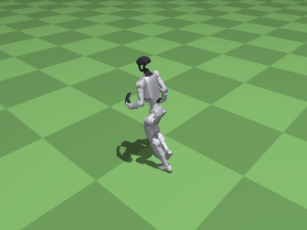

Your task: Walk run

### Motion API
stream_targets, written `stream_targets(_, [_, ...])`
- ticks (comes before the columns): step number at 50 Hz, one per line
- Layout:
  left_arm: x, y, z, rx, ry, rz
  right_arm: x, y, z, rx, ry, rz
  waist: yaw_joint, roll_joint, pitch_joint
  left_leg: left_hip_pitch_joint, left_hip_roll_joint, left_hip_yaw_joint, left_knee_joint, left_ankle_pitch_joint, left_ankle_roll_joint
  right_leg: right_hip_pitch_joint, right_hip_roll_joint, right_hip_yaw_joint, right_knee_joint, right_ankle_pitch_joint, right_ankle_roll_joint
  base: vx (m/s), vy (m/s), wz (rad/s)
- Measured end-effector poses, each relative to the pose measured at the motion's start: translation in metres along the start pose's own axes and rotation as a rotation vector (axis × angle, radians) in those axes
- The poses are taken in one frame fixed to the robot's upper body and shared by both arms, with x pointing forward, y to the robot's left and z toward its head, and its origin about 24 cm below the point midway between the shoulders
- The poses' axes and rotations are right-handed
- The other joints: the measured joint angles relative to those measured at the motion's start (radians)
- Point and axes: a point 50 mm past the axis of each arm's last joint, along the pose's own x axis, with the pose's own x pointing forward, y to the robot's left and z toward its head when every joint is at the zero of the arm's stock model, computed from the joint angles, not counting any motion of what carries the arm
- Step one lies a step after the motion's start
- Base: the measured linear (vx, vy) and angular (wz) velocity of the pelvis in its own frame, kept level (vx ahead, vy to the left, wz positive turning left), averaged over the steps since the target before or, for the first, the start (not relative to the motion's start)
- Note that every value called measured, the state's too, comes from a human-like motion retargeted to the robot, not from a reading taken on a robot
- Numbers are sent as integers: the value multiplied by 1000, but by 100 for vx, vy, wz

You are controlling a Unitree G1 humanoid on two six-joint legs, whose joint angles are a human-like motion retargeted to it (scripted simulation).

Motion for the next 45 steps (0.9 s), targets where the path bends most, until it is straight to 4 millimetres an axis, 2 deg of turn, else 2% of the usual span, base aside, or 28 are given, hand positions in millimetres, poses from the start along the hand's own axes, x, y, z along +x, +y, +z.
stream_targets(2, [4,8,15,66,-51,-24,-2,-25,-7,28,22,-164,-110,48,15,165,11,4,-93,254,-50,-42,-186,-130,-201,-69,-109,190,-32,93])
stream_targets(3, [3,9,20,83,-64,-16,-3,-34,-8,48,23,-249,-153,69,23,228,31,20,-137,438,-83,-48,-209,-187,-352,-90,-159,189,-38,71])
stream_targets(5, [5,7,27,89,-77,7,4,-49,-1,81,-24,-388,-245,84,42,347,78,126,-202,667,-118,-59,-181,-179,-696,-157,-181,209,-57,64])
stream_targets(7, [0,13,26,98,-33,49,30,-44,24,67,-153,-365,-298,56,56,406,34,153,-163,728,-87,-85,-153,-62,-920,-248,-170,142,-42,-32])
stream_targets(8, [-6,16,24,104,0,80,45,-36,40,58,-217,-323,-311,21,62,426,11,212,-120,695,-70,-95,-152,1,-972,-282,-165,184,-54,-79])
stream_targets(10, [-18,17,14,107,69,128,72,-18,75,95,-323,-255,-315,-60,89,461,7,372,53,636,-13,-51,-190,60,-1001,-266,-153,297,-81,-96])
stream_targets(11, [-28,15,6,102,124,146,82,-11,97,149,-396,-233,-280,-100,97,446,2,434,175,635,-1,-37,-187,91,-912,-304,-239,263,-59,-131])
stream_targets(12, [-37,10,-3,90,178,157,91,-6,118,194,-465,-219,-237,-131,107,416,-11,475,299,625,11,-30,-192,136,-814,-335,-283,187,-20,-134])
stream_targets(13, [-44,-1,-15,67,228,150,100,-3,140,224,-527,-221,-178,-146,124,355,-39,473,427,599,25,-39,-212,211,-697,-352,-244,229,-10,-81])
stream_targets(15, [-69,-46,-36,-44,359,72,107,-4,151,227,-542,-226,-20,-161,138,198,-10,420,685,499,10,107,-295,167,-602,-459,-177,307,-16,-41])
stream_targets(17, [-88,-73,-45,-153,453,68,111,5,184,280,-635,-153,147,-148,137,-39,33,401,800,379,-37,300,-183,142,-739,-473,-131,281,-33,-74])
stream_targets(18, [-95,-76,-47,-181,467,86,113,2,197,283,-683,-124,194,-92,126,-161,75,328,816,313,-57,421,-87,66,-861,-423,-107,218,-17,-42])
stream_targets(20, [-111,-73,-43,-175,488,143,107,8,214,222,-763,-42,305,-65,109,-311,150,342,682,222,-36,615,35,-15,-1059,-257,-47,231,-17,-74])
stream_targets(22, [-132,-60,-34,-109,523,183,103,7,216,156,-799,0,406,-74,108,-398,193,327,404,203,-74,711,133,22,-1150,24,0,187,-52,-137])
stream_targets(23, [-138,-52,-29,-67,529,197,102,5,216,142,-800,3,464,-76,107,-434,238,298,247,195,-104,738,185,-25,-1186,188,0,228,-58,-164])
stream_targets(24, [-140,-44,-25,-28,519,206,101,4,213,139,-786,1,506,-84,99,-458,263,279,110,167,-110,766,223,-42,-1196,273,0,300,-38,-158])
stream_targets(26, [-132,-28,-19,51,473,208,99,5,196,141,-715,3,529,-102,81,-473,250,228,-109,104,-94,810,279,14,-1130,307,0,264,-10,0])
stream_targets(28, [-117,-9,-18,120,432,177,93,11,164,123,-594,28,488,-62,85,-419,202,133,-185,79,-86,839,318,34,-895,243,0,192,-8,155])
stream_targets(30, [-93,12,-18,179,373,115,81,14,127,77,-473,28,434,-5,115,-374,159,67,7,105,58,767,338,-8,-493,151,0,266,-31,124])
stream_targets(32, [-75,26,-19,218,337,93,55,26,79,-26,-325,66,326,-10,125,-392,219,54,228,0,13,601,294,-7,-103,34,-7,289,-30,58])
stream_targets(33, [-67,29,-20,223,322,82,36,29,51,-81,-224,86,287,9,124,-305,221,77,282,-107,25,498,257,-10,60,-26,-26,304,-21,50])
stream_targets(35, [-44,21,-22,185,277,76,3,28,10,-88,-50,181,135,-11,29,-241,126,75,228,-162,46,160,154,-1,251,-121,0,200,-11,104])
stream_targets(37, [-24,18,-18,125,208,132,-14,13,-12,19,77,208,-13,-44,-45,-116,28,85,62,-86,30,-78,36,58,166,-158,-15,177,-9,127])
stream_targets(38, [-18,16,-11,96,153,133,-21,-2,-23,72,139,169,-77,-29,-40,12,-29,54,-47,20,26,-105,-93,19,89,-185,-60,204,-9,131])
stream_targets(40, [-12,14,0,87,82,108,-30,-27,-38,138,214,63,-151,3,-33,190,-20,72,-141,257,-55,-119,-264,-142,-154,-231,-181,258,-44,90])
stream_targets(42, [-11,9,9,85,59,51,-30,-57,-40,157,187,-63,-230,46,-28,305,63,147,-208,587,-163,-93,-209,-233,-527,-288,-224,283,-75,109])
stream_targets(43, [-10,4,13,73,60,21,-26,-73,-37,140,143,-129,-265,56,-22,361,94,206,-218,665,-180,-76,-163,-211,-719,-321,-191,247,-69,63])
stream_targets(45, [-17,2,19,63,87,-7,-4,-83,-16,84,1,-218,-300,39,-5,429,65,189,-166,740,-164,-67,-59,-30,-996,-355,-145,213,-62,-56])
